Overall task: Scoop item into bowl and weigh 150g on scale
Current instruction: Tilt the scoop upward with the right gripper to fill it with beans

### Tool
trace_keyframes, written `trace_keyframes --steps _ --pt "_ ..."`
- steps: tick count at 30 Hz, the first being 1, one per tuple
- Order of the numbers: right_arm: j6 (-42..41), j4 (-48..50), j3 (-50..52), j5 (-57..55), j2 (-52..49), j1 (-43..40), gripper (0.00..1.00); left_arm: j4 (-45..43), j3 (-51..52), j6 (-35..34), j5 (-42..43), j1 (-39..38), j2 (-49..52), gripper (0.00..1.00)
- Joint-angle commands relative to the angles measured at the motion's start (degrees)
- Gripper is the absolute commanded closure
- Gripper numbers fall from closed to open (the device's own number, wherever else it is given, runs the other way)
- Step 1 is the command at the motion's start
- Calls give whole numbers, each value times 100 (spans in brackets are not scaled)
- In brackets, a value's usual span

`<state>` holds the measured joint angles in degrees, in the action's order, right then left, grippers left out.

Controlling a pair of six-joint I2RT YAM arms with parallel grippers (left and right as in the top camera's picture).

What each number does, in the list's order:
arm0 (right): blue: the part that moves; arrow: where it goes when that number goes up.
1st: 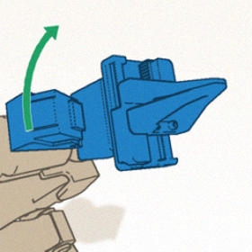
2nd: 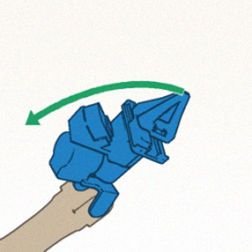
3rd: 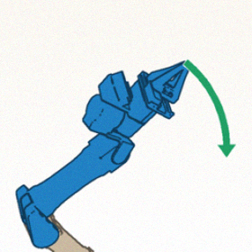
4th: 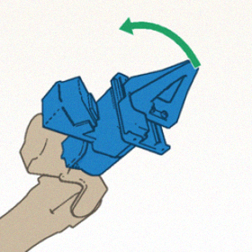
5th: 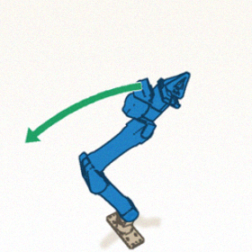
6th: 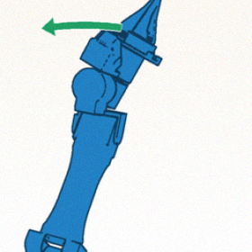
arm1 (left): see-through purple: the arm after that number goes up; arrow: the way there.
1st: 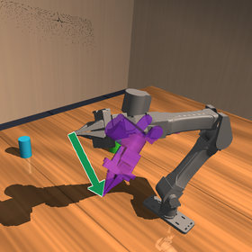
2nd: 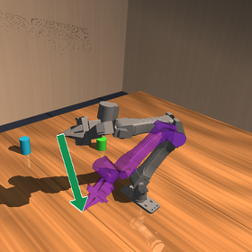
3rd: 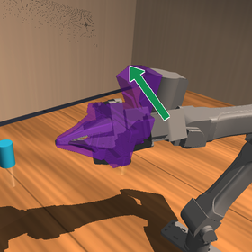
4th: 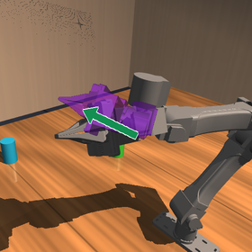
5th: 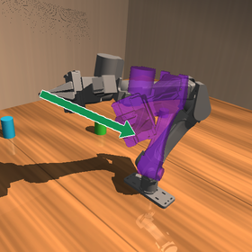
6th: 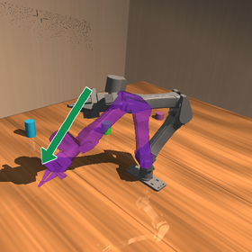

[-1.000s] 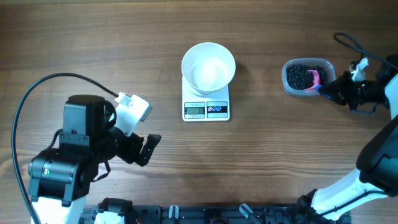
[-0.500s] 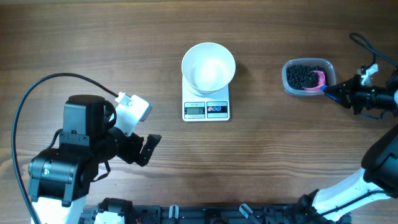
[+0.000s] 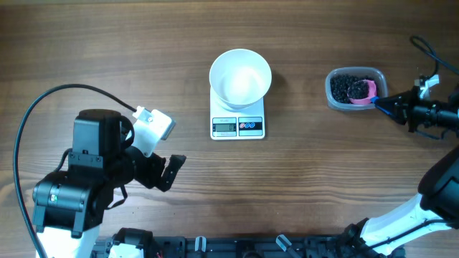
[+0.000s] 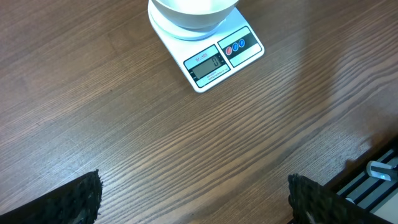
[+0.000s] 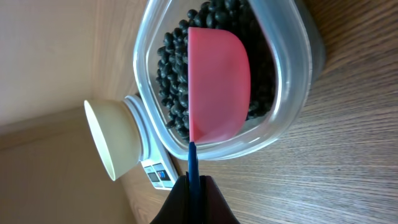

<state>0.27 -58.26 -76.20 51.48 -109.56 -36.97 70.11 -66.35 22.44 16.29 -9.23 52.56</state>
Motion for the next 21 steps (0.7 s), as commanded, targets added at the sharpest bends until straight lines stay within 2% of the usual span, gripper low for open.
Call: trace_keyframes --steps 1,21 --pt "127 -90 103 251 -96 -63 96 -17 -85 118 -33 42 -9 0" --pt "127 24 101 1021 -85 -61 96 -17 -85 118 -33 42 -9 0"
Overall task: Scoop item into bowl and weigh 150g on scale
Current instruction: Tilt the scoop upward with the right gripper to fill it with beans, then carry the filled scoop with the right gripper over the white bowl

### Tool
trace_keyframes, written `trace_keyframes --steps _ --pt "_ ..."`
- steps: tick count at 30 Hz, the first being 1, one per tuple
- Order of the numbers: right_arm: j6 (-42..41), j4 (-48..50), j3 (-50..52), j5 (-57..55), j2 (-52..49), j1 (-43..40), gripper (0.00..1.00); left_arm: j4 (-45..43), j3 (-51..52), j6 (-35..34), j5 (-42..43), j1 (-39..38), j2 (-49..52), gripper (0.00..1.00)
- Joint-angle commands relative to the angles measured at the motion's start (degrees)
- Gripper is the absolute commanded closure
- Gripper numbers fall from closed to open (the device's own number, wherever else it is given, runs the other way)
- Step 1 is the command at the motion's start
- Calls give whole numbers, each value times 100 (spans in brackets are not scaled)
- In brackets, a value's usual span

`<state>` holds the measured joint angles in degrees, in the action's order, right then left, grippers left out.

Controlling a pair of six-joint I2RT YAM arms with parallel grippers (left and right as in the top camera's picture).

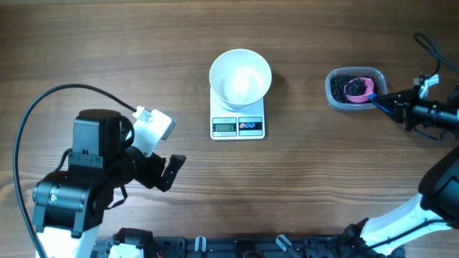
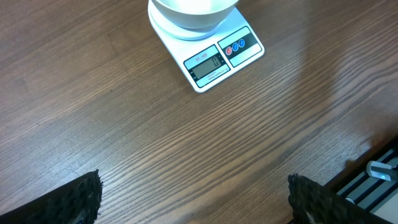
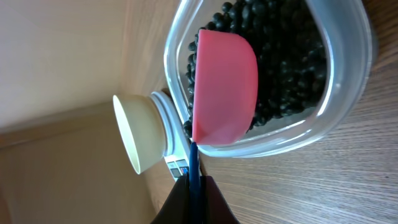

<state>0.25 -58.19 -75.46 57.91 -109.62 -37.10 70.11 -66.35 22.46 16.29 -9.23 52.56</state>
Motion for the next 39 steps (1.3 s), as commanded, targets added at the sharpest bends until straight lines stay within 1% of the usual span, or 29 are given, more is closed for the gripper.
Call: trace_keyframes --steps 1,4,8,11,17,23,31,35,39 --pt "131 17 26 417 -76 -48 96 -17 -85 116 -33 42 -9 0" --pt "149 109 26 796 -74 -50 96 -17 -85 116 -33 42 -9 0" --pt "153 138 26 824 -74 -48 96 -17 -85 116 -33 42 -9 0" --pt "487 175 28 968 -74 -63 96 -17 -85 116 -33 42 -9 0" --pt "708 103 28 1099 -74 -243 96 -17 -85 116 -33 39 -9 0" --pt "710 -103 28 1130 -74 -339 96 -17 -85 116 -33 42 -9 0" --pt "723 -142 28 1932 -74 -337 96 -17 -85 116 -33 42 -9 0" --pt "699 -146 28 1941 -74 -273 96 -17 -85 116 -33 42 -9 0" --pt "704 -122 28 2184 -74 -90 96 -17 -85 116 -33 42 -9 0"
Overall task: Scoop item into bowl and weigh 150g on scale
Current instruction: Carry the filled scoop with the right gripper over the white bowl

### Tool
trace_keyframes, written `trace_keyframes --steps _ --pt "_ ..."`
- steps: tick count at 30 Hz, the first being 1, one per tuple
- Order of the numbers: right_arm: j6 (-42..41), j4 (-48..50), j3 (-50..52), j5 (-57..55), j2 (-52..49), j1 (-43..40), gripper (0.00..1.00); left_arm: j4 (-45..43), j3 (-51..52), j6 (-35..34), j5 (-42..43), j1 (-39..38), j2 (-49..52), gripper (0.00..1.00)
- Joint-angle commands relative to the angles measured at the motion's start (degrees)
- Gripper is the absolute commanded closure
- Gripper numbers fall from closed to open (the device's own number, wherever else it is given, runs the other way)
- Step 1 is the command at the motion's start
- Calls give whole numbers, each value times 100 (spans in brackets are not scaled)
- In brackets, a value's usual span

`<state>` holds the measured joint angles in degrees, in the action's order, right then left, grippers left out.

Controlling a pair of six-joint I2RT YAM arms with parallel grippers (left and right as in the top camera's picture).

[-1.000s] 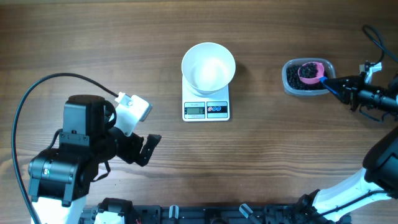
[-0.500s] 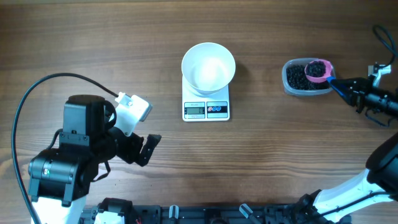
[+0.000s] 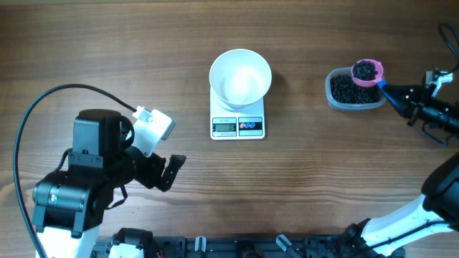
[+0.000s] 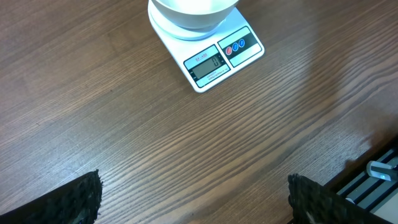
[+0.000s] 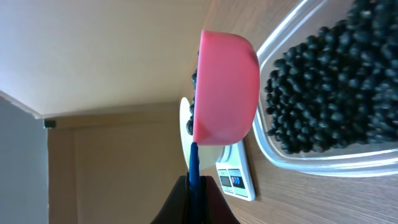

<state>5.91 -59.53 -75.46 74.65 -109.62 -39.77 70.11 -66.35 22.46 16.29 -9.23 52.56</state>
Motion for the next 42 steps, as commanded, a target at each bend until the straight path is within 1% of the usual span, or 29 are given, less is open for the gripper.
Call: trace_keyframes --steps 1,5,9,13,17,20,23,29,34,42 --pt "138 24 28 520 -74 256 96 -17 -85 116 -33 42 -9 0" --pt "-9 61 26 535 -74 560 96 -17 -85 116 -33 42 -9 0" --pt "-13 190 26 872 -61 861 96 -17 -85 116 -33 42 -9 0" --pt "-83 195 26 911 63 1075 96 -17 -85 116 -33 42 -9 0" --pt "-400 402 26 918 306 1231 96 -17 -85 116 -33 39 -9 0" --pt "-859 739 26 929 546 1353 96 -17 -85 116 -33 42 -9 0" --pt "-1585 1375 26 927 793 1523 96 -17 -85 116 -33 42 -9 0" --pt "-2413 2210 26 903 903 1882 96 -17 -85 116 -33 39 -9 0" --pt "-2835 2712 26 802 903 2135 96 -17 -85 116 -33 42 -9 0" --pt "-2839 2761 26 544 903 2232 96 -17 -85 116 -33 42 -9 0"
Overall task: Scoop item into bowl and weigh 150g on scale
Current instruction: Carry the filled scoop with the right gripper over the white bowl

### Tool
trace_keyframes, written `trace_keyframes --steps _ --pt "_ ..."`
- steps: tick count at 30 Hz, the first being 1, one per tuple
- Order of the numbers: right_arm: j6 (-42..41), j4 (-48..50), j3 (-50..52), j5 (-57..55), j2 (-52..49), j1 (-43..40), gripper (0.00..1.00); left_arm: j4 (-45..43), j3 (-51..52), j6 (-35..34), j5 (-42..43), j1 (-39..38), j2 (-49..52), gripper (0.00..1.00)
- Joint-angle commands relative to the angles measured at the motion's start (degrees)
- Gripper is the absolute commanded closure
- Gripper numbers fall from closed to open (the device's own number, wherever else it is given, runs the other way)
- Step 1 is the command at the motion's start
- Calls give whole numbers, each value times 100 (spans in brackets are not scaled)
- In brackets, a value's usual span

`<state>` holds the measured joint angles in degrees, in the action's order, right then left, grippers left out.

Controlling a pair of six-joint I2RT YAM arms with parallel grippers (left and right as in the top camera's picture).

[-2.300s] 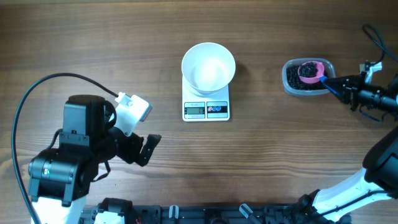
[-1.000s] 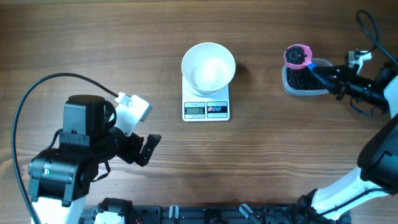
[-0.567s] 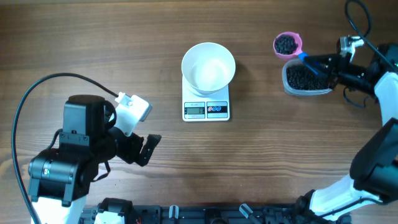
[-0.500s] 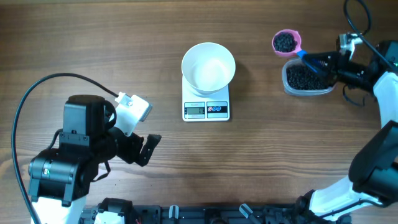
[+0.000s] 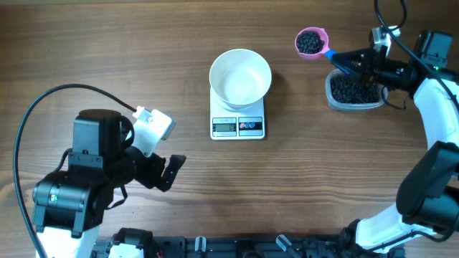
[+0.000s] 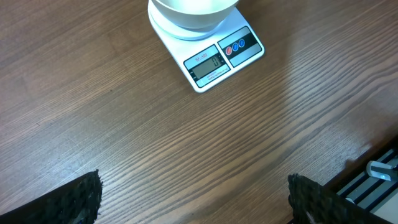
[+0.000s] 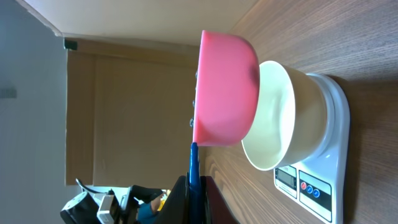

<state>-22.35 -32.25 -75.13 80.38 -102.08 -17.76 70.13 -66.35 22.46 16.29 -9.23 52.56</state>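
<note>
A white bowl stands empty on a small white scale at the table's middle; its display reads 0. My right gripper is shut on the blue handle of a pink scoop full of black beans, held in the air between the bowl and the bean tub. In the right wrist view the scoop hangs just short of the bowl. My left gripper rests open near the table's front left, its fingertips wide apart over bare wood.
The clear tub of black beans sits at the right, partly under my right arm. A black rail runs along the front edge. The left arm's base and cable fill the front left corner.
My right gripper has carried the full scoop from just above the tub's far right edge leftward to a spot between tub and bowl. The left arm has not moved.
The pink scoop first lay tipped in the tub's beans with my right gripper shut on its handle. Then it sat deeper among the beans. Later it was raised full over the tub's far edge, and now it hangs near the bowl. The scale reads 0 throughout.
</note>
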Motion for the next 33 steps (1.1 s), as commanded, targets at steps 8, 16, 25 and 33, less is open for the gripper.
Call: trace_keyframes --steps 8,16,25,33 --pt "-17 94 -7 -365 149 179 96 -20 -85 116 -33 39 -9 0" --pt "-181 415 -7 -363 149 758 96 -20 -85 116 -33 39 -9 0" --pt "-227 699 -7 -365 149 1279 96 -20 -85 116 -33 39 -9 0" --pt "-229 778 -7 -367 149 1342 96 -20 -85 116 -33 42 -9 0"
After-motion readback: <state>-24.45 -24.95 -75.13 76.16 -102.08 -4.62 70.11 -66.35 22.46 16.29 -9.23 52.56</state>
